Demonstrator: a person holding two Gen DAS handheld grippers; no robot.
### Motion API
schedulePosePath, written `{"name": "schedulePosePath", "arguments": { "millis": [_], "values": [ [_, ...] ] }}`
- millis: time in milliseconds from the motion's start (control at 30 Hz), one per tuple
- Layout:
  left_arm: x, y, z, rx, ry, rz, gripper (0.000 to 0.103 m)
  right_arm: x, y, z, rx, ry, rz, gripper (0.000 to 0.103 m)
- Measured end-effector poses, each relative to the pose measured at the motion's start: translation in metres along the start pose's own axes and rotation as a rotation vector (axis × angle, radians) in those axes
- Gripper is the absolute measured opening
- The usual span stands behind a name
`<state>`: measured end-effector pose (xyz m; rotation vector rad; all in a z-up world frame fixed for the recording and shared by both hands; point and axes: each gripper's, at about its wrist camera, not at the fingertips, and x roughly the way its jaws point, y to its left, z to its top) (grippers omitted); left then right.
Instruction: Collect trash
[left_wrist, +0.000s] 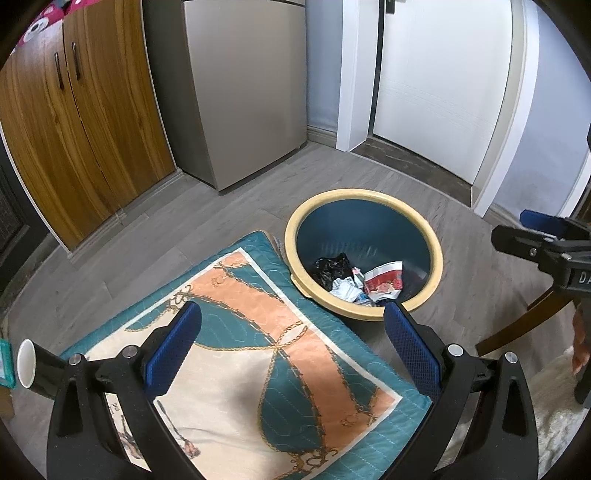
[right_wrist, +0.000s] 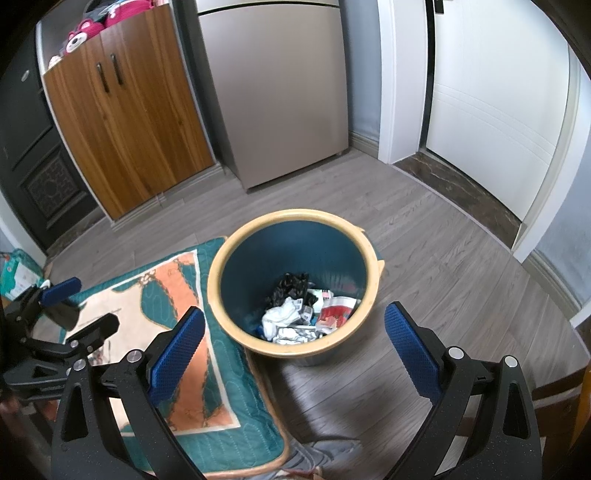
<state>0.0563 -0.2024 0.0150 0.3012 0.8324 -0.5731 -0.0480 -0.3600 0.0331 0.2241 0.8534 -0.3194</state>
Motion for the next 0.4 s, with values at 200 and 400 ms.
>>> {"name": "schedulePosePath", "arguments": {
  "millis": [200, 400],
  "values": [
    [-0.0018, 0.0019, 0.0022, -0.006, 0.006, 0.001, 0.097, 0.0011, -0.0011, -0.0008, -0.002, 0.002, -0.004, 0.097],
    [-0.0031, 0.0039, 0.0024, -0.003, 0.0, 0.041, 0.097, 0.0014, 0.0004, -0.004, -0.005, 0.001, -0.007, 0.097]
  ]
}}
